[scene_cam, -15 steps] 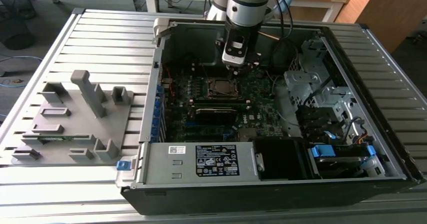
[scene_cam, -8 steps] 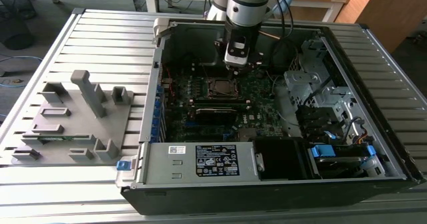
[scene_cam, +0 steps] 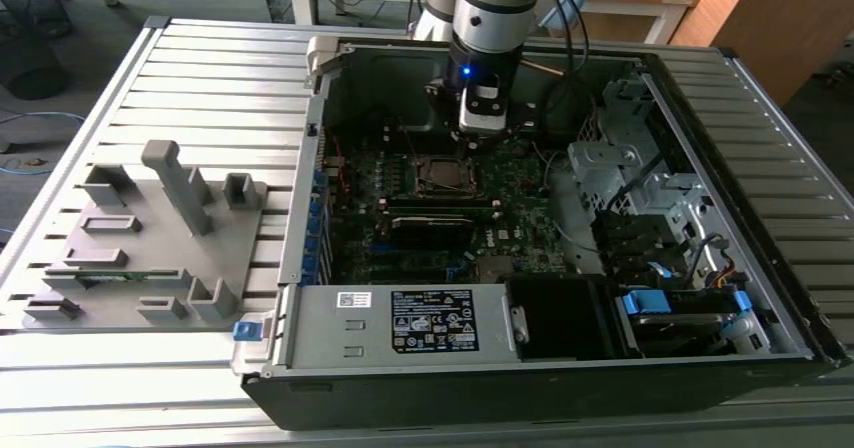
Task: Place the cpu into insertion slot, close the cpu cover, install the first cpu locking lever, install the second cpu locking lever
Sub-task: 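Close the cpu cover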
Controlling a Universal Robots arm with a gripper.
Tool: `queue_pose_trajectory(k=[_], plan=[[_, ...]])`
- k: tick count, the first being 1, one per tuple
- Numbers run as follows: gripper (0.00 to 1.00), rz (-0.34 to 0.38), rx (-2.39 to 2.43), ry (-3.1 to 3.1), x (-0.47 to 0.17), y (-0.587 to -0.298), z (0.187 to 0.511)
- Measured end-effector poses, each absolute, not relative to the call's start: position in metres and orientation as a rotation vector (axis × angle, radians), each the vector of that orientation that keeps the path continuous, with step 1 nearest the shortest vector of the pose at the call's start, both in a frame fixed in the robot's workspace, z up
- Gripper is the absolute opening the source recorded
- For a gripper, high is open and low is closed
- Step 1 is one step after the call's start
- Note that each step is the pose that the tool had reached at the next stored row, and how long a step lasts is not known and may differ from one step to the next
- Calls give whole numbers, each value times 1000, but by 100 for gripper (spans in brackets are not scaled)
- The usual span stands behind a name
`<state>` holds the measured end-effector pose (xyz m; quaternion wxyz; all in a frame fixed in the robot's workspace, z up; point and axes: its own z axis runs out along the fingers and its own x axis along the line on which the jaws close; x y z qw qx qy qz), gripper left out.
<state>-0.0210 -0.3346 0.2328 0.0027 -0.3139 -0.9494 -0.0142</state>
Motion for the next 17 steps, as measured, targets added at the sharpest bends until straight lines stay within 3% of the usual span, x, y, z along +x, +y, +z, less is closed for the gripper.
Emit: queue_pose_trajectory(k=[17], plan=[[11,-44,-892,-3005,-21,-335,233]])
